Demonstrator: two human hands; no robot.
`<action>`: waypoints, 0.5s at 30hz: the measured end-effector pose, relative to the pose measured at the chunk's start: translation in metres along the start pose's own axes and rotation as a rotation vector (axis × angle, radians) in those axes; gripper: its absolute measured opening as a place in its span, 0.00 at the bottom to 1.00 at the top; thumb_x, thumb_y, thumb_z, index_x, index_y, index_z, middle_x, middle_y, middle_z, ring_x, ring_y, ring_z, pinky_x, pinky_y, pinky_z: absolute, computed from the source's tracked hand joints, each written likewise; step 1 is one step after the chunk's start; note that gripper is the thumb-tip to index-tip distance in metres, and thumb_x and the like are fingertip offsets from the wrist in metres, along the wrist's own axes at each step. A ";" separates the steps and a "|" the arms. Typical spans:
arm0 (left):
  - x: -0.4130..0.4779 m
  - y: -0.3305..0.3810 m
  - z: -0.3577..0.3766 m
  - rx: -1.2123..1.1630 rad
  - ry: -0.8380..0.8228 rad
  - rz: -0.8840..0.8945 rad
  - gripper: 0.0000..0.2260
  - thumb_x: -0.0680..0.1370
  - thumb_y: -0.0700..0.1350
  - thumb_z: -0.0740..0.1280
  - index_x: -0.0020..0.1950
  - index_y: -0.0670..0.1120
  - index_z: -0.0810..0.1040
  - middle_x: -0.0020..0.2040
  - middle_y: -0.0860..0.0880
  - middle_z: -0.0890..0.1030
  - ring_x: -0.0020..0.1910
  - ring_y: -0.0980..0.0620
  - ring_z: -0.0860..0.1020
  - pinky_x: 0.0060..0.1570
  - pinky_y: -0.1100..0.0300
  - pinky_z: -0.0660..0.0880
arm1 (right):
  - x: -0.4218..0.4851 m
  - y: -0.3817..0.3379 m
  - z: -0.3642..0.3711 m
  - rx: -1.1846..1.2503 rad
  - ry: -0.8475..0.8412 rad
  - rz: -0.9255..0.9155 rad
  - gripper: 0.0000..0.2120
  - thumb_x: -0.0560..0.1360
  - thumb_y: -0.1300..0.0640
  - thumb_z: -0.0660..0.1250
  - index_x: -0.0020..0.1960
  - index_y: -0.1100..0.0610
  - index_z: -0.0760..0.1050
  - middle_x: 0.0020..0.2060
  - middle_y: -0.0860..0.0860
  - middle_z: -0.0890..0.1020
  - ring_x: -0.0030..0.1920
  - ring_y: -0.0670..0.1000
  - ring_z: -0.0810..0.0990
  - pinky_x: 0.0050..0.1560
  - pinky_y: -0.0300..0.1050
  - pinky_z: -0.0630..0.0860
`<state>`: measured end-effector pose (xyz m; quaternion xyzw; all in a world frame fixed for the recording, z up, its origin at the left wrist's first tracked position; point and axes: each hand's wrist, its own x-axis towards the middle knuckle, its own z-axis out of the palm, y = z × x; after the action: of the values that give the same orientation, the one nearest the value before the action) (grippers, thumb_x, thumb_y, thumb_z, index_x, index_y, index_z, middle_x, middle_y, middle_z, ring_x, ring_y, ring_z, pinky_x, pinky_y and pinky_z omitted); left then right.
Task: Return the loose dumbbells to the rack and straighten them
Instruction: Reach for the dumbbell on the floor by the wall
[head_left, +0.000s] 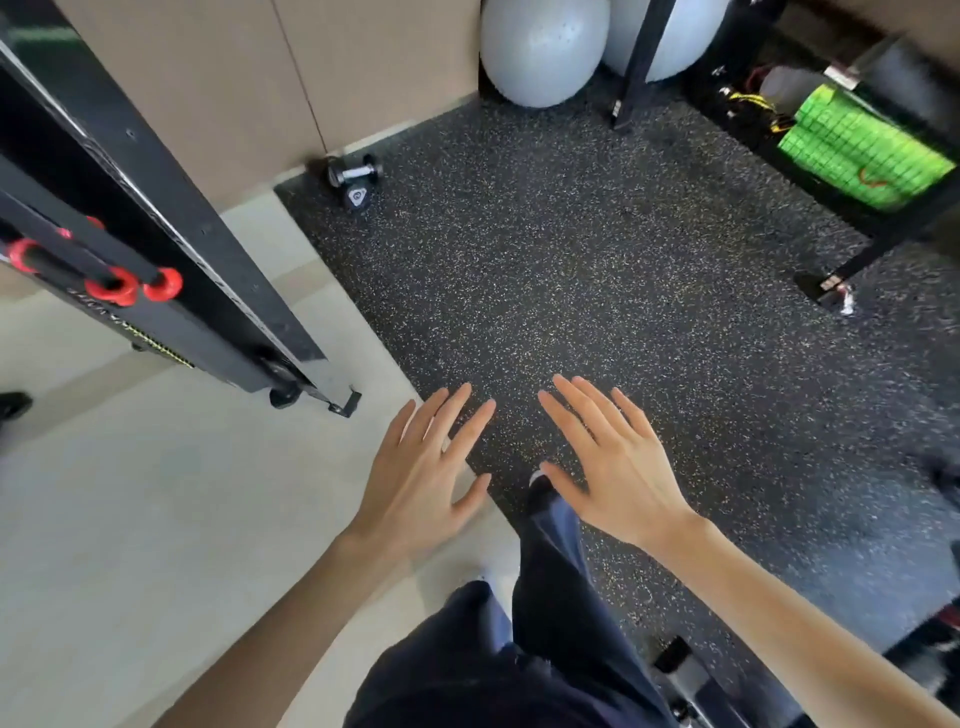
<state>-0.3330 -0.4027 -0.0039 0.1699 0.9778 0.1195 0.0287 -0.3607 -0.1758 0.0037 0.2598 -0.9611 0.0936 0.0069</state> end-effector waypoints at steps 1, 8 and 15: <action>0.004 -0.004 0.001 -0.007 0.006 -0.021 0.28 0.76 0.56 0.59 0.75 0.49 0.62 0.74 0.45 0.64 0.70 0.43 0.66 0.68 0.45 0.64 | 0.010 0.003 0.004 0.003 -0.003 -0.022 0.31 0.73 0.44 0.63 0.72 0.54 0.63 0.72 0.53 0.66 0.71 0.55 0.64 0.69 0.60 0.63; 0.065 -0.032 0.007 0.032 -0.009 -0.161 0.28 0.76 0.56 0.61 0.74 0.48 0.64 0.72 0.44 0.67 0.71 0.42 0.66 0.68 0.43 0.64 | 0.092 0.040 0.017 0.004 -0.068 -0.150 0.30 0.74 0.42 0.61 0.73 0.54 0.62 0.71 0.53 0.67 0.71 0.55 0.65 0.68 0.59 0.65; 0.179 -0.061 -0.011 0.090 0.009 -0.250 0.28 0.77 0.59 0.54 0.73 0.47 0.66 0.71 0.44 0.69 0.70 0.42 0.66 0.68 0.44 0.64 | 0.213 0.115 -0.008 -0.020 -0.138 -0.277 0.32 0.75 0.42 0.61 0.74 0.53 0.60 0.72 0.52 0.66 0.72 0.54 0.64 0.69 0.59 0.64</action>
<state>-0.5227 -0.4006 -0.0106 0.0472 0.9958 0.0719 0.0314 -0.6031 -0.1832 0.0040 0.3957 -0.9151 0.0641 -0.0436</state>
